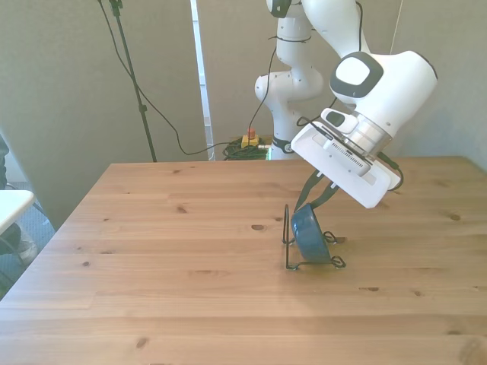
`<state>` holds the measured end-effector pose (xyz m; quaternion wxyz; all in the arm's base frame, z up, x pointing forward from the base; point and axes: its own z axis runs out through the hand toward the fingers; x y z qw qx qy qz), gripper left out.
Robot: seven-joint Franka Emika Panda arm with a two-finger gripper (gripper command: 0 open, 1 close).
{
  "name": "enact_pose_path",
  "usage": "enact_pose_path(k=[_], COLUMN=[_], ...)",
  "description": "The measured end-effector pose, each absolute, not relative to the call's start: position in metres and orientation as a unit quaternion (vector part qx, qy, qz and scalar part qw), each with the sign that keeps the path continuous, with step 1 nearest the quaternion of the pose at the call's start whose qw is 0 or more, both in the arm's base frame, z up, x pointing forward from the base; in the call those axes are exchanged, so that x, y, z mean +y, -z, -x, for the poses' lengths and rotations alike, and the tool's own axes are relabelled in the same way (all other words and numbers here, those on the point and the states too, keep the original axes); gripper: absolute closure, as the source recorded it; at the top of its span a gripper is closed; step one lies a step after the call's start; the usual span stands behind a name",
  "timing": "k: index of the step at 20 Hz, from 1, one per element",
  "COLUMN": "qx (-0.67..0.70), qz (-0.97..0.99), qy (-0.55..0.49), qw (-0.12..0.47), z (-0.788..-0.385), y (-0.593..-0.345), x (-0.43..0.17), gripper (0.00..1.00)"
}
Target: Unload the bowl
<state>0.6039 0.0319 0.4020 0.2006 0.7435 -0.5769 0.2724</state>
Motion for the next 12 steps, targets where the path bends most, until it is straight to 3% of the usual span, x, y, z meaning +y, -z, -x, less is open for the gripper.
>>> enact_pose_path(k=[12], qx=[-0.571], qz=[-0.746], qy=[-0.294], qw=[0.173], z=[-0.592], y=[-0.444], x=[0.057], gripper=[1.00])
